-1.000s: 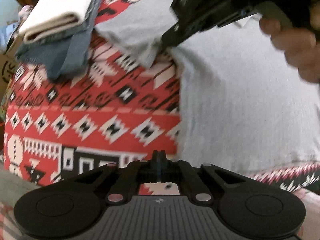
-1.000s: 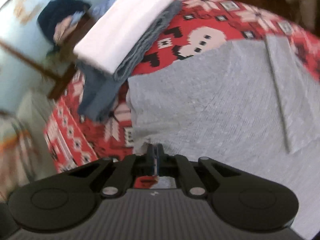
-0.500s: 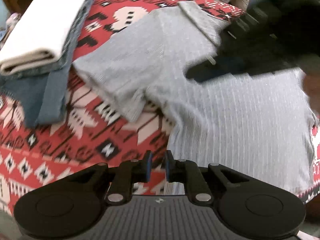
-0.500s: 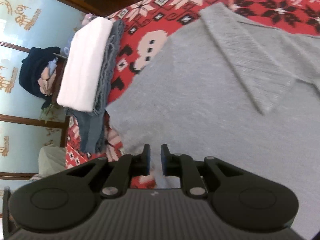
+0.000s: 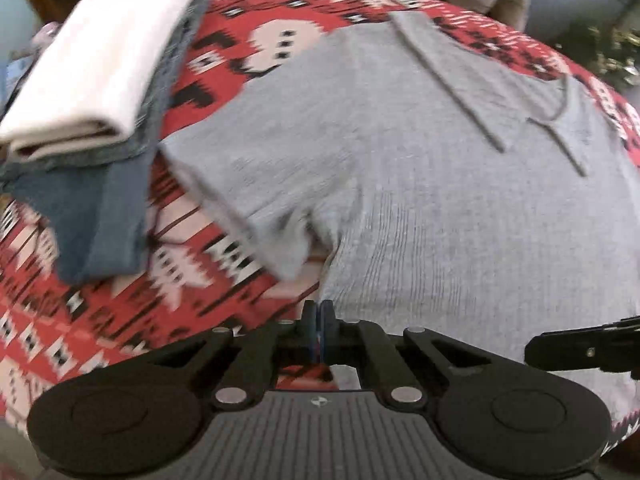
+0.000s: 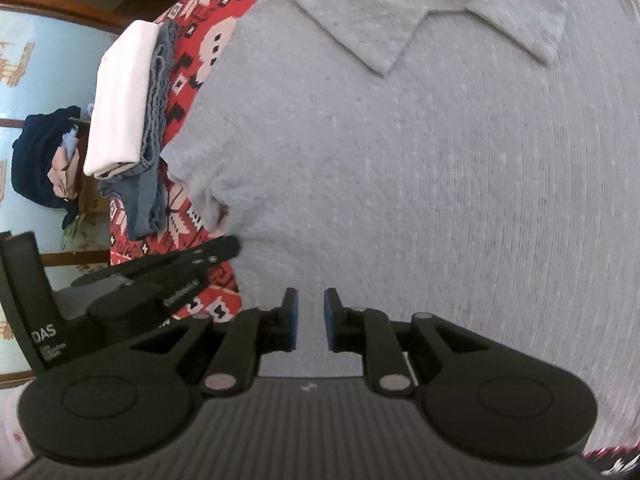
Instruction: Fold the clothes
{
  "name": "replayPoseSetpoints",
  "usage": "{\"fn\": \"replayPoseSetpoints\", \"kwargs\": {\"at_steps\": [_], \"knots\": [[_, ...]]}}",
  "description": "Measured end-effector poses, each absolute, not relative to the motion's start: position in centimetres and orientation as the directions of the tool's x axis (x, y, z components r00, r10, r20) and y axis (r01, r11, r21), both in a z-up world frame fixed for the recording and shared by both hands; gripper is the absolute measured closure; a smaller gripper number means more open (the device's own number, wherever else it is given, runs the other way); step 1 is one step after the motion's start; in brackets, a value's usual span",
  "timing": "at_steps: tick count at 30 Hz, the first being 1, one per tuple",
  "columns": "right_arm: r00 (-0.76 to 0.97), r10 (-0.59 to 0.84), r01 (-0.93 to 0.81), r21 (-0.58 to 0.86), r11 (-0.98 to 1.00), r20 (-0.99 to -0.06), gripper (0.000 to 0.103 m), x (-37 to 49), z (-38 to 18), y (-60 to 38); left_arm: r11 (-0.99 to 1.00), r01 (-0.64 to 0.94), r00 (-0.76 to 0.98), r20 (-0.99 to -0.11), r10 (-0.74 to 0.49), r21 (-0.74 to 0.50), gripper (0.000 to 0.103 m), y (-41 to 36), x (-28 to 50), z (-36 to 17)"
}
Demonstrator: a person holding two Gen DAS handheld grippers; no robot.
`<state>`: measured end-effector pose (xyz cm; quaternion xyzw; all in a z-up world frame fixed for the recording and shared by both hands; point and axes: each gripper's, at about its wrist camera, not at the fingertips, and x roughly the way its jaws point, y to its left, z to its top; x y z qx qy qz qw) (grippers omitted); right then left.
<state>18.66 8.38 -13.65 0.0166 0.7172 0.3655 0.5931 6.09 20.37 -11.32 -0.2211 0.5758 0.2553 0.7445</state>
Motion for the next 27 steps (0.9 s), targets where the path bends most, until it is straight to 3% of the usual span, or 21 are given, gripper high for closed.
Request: {"fn": "replayPoseSetpoints", "kwargs": {"at_steps": [5,7,9,14,17,18,19,21,24,27], "knots": [[-0.268,0.444,-0.44,0.519,0.733,-0.855,0.085,18.3,-13.9,7.9,0.796,-0.605,0.17,-0.979,0.109,-0.016,0.099,19.9,6.8,-11.7],[-0.241,0.439,-0.47,0.5,0.727,-0.866,0.08,18.3,-13.5,7.8,0.8,-0.6,0.152,-0.982,0.108,-0.005,0.091,19.8,7.3,-11.7],[-0.206,0.432,-0.507,0.474,0.72,-0.878,0.074,18.4,-12.5,7.4,0.784,-0.621,0.128,-0.986,0.106,0.004,0.072,20.0,7.1,-11.5],[-0.11,0.404,-0.603,0.384,0.699,-0.908,0.062,19.0,-9.4,5.5,0.744,-0.668,0.089,-0.989,0.119,0.029,0.072,20.3,5.7,-9.8],[-0.041,0.388,-0.658,0.317,0.683,-0.921,0.057,19.7,-7.0,3.3,0.721,-0.691,0.076,-0.987,0.143,0.051,0.058,20.0,4.5,-8.1],[-0.016,0.385,-0.674,0.295,0.678,-0.923,0.048,20.0,-6.2,2.5,0.713,-0.699,0.081,-0.984,0.156,0.055,0.052,19.8,4.0,-7.4],[0.008,0.382,-0.689,0.272,0.672,-0.924,0.029,20.2,-5.4,1.8,0.707,-0.705,0.099,-0.979,0.176,0.056,0.049,19.4,3.7,-6.7],[0.091,0.396,-0.72,0.215,0.66,-0.914,0.01,20.5,-3.5,0.0,0.698,-0.714,0.134,-0.967,0.215,0.057,0.035,18.8,3.2,-5.3],[0.172,0.404,-0.749,0.147,0.646,-0.899,0.001,20.8,-1.3,-2.3,0.741,-0.669,0.18,-0.953,0.242,0.062,0.032,17.8,3.6,-4.2],[0.213,0.397,-0.736,0.12,0.666,-0.893,0.001,21.3,-0.6,-4.1,0.786,-0.611,0.167,-0.954,0.248,0.097,0.026,17.3,4.9,-4.2]]}}
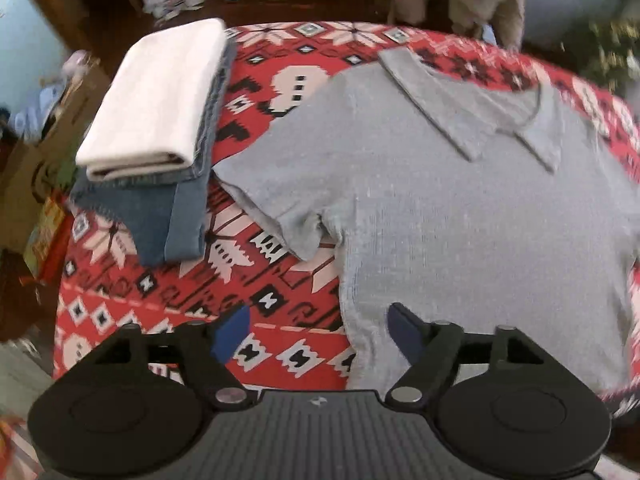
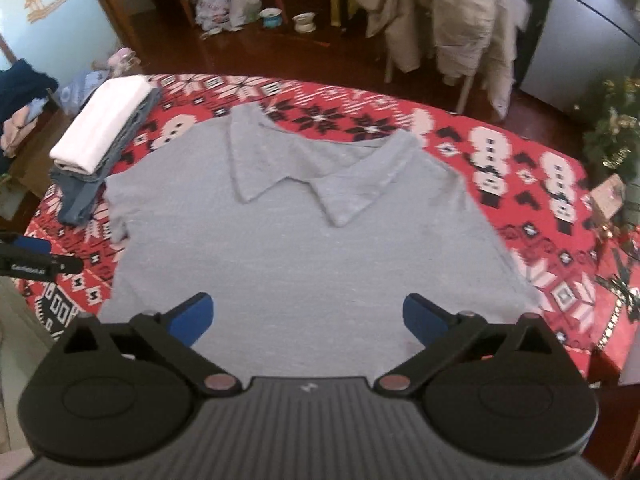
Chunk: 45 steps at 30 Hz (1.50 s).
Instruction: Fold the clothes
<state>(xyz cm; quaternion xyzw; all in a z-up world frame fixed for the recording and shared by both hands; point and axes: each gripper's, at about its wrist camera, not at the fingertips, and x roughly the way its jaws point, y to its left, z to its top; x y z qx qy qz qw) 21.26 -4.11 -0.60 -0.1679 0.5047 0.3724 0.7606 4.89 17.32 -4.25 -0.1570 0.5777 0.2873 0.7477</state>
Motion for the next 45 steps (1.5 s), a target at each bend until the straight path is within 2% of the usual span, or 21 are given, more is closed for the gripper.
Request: {"fn": "replayPoseSetpoints", "kwargs": {"at_steps": [3,8,12,14,16,17,18,20,21,23,25,27,39,40,42,45], "knots": [[0.261,0.42,-0.702,0.128,0.701,-0.869,0.001,21.3,-1.1,-6.0,0.797,-0.594,0.211,-0.937,0.279,0.104,0.027,16.9,5.4,-4.2],[0.343,0.32,-0.583,0.067,0.81,-0.883,0.001,20.3,-3.4,-7.6,0.834,-0.551,0.294,-0.936,0.195,0.001,0.028,16.5,5.7,-4.8],[0.384,0.24,-0.565,-0.021,0.825,-0.892,0.001,17.4,-4.4,-9.2,0.875,-0.481,0.325,-0.937,0.125,-0.05,0.03,15.6,5.2,-5.5],[0.382,0.206,-0.528,-0.03,0.848,-0.901,0.001,16.1,-4.5,-10.2,0.848,-0.529,0.307,-0.938,0.163,-0.026,0.03,15.5,4.4,-5.9],[0.356,0.164,-0.476,-0.028,0.879,-0.92,0.001,14.9,-4.9,-11.1,0.821,-0.57,0.267,-0.953,0.142,-0.038,0.03,15.7,3.5,-6.8],[0.329,0.172,-0.446,0.007,0.895,-0.929,0.001,14.4,-5.2,-11.8,0.809,-0.587,0.239,-0.962,0.129,-0.037,0.036,15.9,3.1,-7.3],[0.303,0.181,-0.414,0.042,0.909,-0.936,0.002,14.0,-5.5,-12.5,0.799,-0.599,0.225,-0.967,0.12,-0.04,0.047,16.0,2.6,-7.7],[0.268,0.178,-0.342,0.079,0.936,-0.947,0.01,13.4,-6.3,-13.7,0.788,-0.614,0.204,-0.974,0.102,-0.046,0.059,16.1,1.4,-8.4],[0.251,0.165,-0.313,0.081,0.946,-0.954,0.018,13.1,-6.8,-14.2,0.784,-0.618,0.19,-0.978,0.091,-0.047,0.068,16.1,0.8,-8.8],[0.219,0.139,-0.296,0.07,0.953,-0.966,0.029,12.8,-8.1,-14.9,0.78,-0.625,0.166,-0.983,0.078,-0.044,0.077,16.1,-0.1,-9.3],[0.193,0.103,-0.288,0.044,0.957,-0.976,0.057,12.6,-9.3,-15.5,0.774,-0.632,0.16,-0.985,0.068,-0.049,0.081,16.1,-0.8,-9.6],[0.182,0.107,-0.262,0.057,0.963,-0.977,0.067,12.7,-10.2,-16.4,0.766,-0.639,0.167,-0.984,0.059,-0.062,0.086,16.1,-1.2,-9.7],[0.169,0.14,-0.193,0.106,0.975,-0.976,0.069,12.8,-11.5,-18.0,0.731,-0.659,0.213,-0.976,-0.043,-0.176,0.086,16.4,-1.0,-11.0],[0.171,0.142,-0.192,0.108,0.975,-0.975,0.069,12.9,-11.4,-18.0,0.73,-0.659,0.206,-0.977,-0.052,-0.178,0.087,16.3,-1.0,-11.3],[0.174,0.147,-0.19,0.113,0.975,-0.974,0.069,13.0,-11.4,-18.0,0.719,-0.67,0.201,-0.977,-0.068,-0.188,0.098,16.4,-1.1,-11.8],[0.164,0.134,-0.195,0.101,0.976,-0.977,0.069,13.0,-11.6,-17.9,0.69,-0.698,0.194,-0.978,-0.074,-0.191,0.101,16.5,-1.6,-11.8]]}}
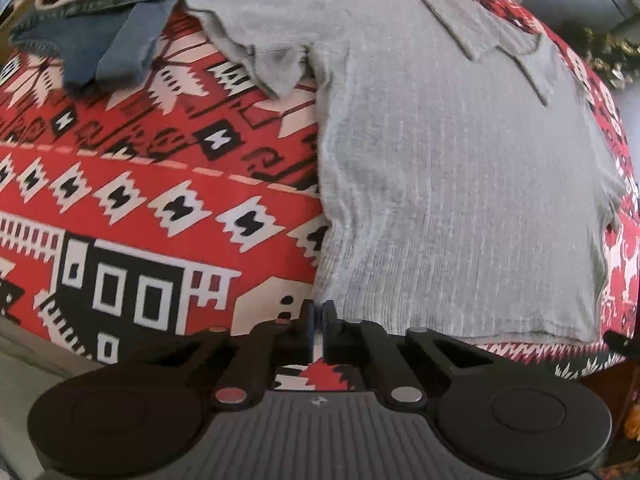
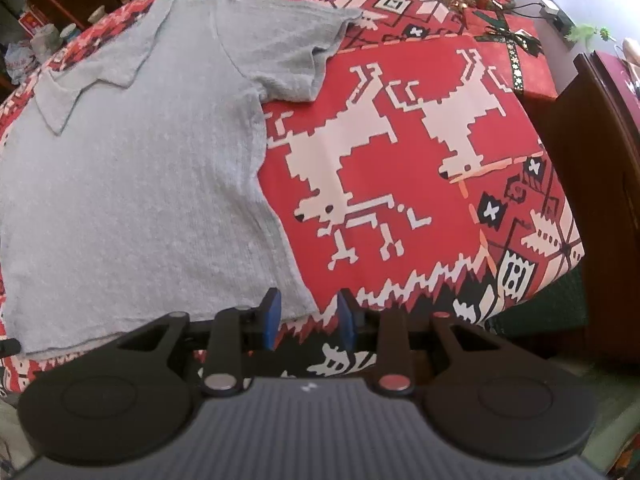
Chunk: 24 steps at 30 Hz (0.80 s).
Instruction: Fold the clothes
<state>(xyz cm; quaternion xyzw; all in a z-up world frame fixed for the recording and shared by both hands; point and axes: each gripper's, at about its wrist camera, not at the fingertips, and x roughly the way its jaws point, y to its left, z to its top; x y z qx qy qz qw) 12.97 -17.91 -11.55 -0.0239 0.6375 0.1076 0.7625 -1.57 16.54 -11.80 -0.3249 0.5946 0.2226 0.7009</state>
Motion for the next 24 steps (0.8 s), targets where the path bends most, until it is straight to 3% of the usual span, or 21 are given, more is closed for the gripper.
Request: {"fn": "replayPoseSetpoints", "kwargs": {"at_steps": [11,13,17,20,24], "knots": [[0.162,0.125,-0.228,0.086,0.97,-0.979,0.07,11.9,-11.7,-17.9,0.716,-0.692,0.116,-0.993,-0.015,-0.092,0.099,16.1,-1.7,-11.1],[0.169,0.122,-0.243,0.079,0.967,-0.978,0.07,11.9,-12.1,-17.7,0.719,-0.692,0.097,-0.995,-0.001,-0.068,0.094,16.3,-1.7,-11.4],[0.155,0.115,-0.254,0.073,0.964,-0.981,0.07,12.2,-12.0,-17.5,0.7,-0.713,0.083,-0.996,0.014,-0.049,0.073,16.6,-2.4,-10.9],[0.157,0.128,-0.26,0.084,0.962,-0.979,0.07,12.2,-11.2,-17.2,0.696,-0.717,0.076,-0.997,0.021,-0.041,0.072,16.7,-2.8,-10.4],[0.154,0.138,-0.267,0.093,0.959,-0.978,0.069,12.4,-10.7,-16.9,0.701,-0.712,0.097,-0.994,0.053,-0.032,0.058,17.2,-2.6,-9.6]]}}
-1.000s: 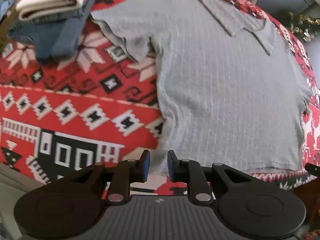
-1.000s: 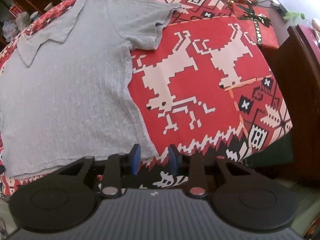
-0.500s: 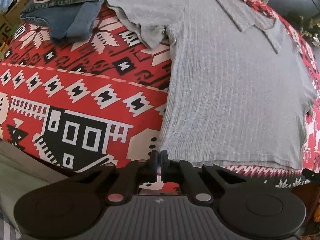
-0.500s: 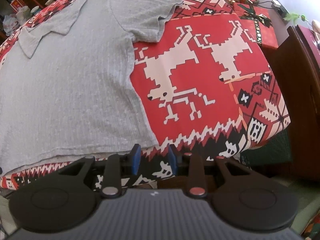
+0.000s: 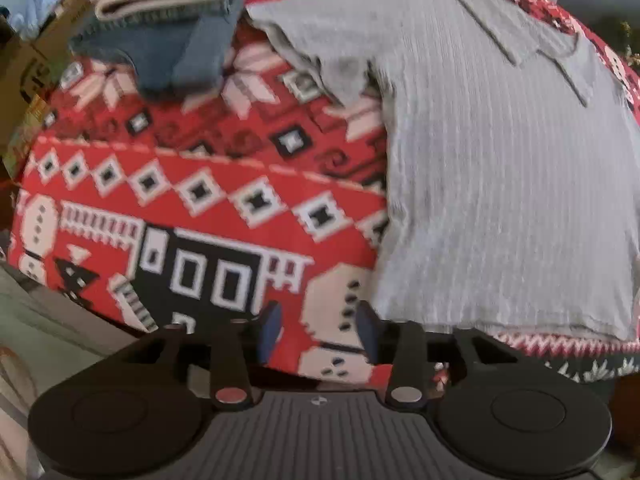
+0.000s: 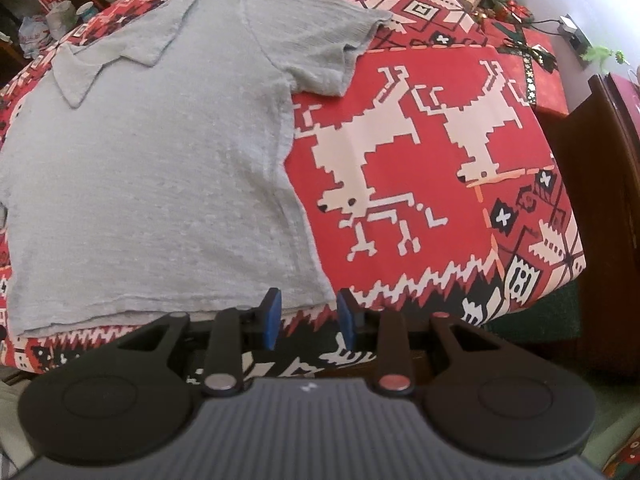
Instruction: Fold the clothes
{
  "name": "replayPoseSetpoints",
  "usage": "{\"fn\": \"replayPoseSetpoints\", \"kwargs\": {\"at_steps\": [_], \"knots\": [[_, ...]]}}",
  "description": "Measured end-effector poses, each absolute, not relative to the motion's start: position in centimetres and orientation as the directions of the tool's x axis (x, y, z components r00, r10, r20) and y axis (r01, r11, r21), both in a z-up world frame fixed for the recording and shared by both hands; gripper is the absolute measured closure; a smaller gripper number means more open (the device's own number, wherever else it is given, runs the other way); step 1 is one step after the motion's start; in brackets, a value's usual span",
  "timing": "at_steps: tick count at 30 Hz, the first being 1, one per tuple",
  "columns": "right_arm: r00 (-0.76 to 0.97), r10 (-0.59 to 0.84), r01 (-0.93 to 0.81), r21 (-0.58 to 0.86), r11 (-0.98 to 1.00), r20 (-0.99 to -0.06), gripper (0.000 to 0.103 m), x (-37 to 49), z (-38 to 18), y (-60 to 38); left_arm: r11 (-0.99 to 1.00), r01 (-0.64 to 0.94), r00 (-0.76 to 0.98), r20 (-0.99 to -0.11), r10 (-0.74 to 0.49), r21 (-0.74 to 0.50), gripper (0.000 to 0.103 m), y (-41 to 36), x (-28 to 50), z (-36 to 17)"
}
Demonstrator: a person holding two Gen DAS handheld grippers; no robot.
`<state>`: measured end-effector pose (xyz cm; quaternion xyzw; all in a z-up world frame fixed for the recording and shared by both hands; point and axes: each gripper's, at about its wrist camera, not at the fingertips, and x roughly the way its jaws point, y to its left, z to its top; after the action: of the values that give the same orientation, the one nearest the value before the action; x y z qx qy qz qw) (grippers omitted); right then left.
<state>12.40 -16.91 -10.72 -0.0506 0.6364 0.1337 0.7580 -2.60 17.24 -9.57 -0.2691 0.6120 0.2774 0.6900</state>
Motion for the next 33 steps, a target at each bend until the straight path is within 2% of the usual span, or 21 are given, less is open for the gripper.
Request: {"fn": "replayPoseSetpoints", "kwargs": {"at_steps": [4,8,12,15,22,24,26,27,28,33], "knots": [[0.156,0.143,-0.274,0.097,0.957,-0.977,0.061,12.7,-10.7,-16.5,0.722,-0.69,0.127,-0.991,0.048,-0.053,0.058,17.5,-1.7,-9.5],[0.148,0.148,-0.289,0.101,0.952,-0.978,0.061,13.0,-10.8,-16.2,0.749,-0.658,0.153,-0.988,0.031,-0.078,0.059,17.6,-0.3,-9.8],[0.189,0.15,-0.323,0.083,0.943,-0.97,0.061,13.4,-10.6,-15.7,0.736,-0.671,0.18,-0.983,0.044,-0.089,0.063,18.5,0.8,-9.7],[0.208,0.146,-0.329,0.072,0.942,-0.967,0.061,14.1,-10.8,-15.2,0.707,-0.695,0.182,-0.983,0.002,-0.127,0.078,19.5,1.5,-10.3],[0.24,0.14,-0.307,0.062,0.95,-0.961,0.062,16.7,-12.1,-14.4,0.722,-0.675,0.211,-0.977,-0.01,-0.153,0.078,19.8,3.8,-10.7],[0.248,0.136,-0.3,0.057,0.952,-0.959,0.066,17.3,-12.5,-14.2,0.733,-0.667,0.197,-0.98,0.002,-0.133,0.078,19.6,4.2,-11.0],[0.253,0.143,-0.284,0.068,0.957,-0.957,0.078,17.9,-13.0,-13.9,0.737,-0.668,0.169,-0.986,0.011,-0.106,0.078,19.5,4.2,-11.6],[0.251,0.144,-0.276,0.071,0.958,-0.957,0.089,18.1,-13.3,-13.8,0.736,-0.67,0.158,-0.987,0.014,-0.097,0.078,19.5,4.1,-11.9],[0.246,0.137,-0.267,0.069,0.961,-0.96,0.092,18.3,-13.7,-13.8,0.734,-0.673,0.149,-0.989,0.017,-0.089,0.078,19.4,4.1,-12.1],[0.236,0.125,-0.226,0.071,0.972,-0.964,0.093,17.9,-14.3,-15.0,0.73,-0.677,0.142,-0.99,0.005,-0.093,0.078,19.2,3.1,-12.1]]}}
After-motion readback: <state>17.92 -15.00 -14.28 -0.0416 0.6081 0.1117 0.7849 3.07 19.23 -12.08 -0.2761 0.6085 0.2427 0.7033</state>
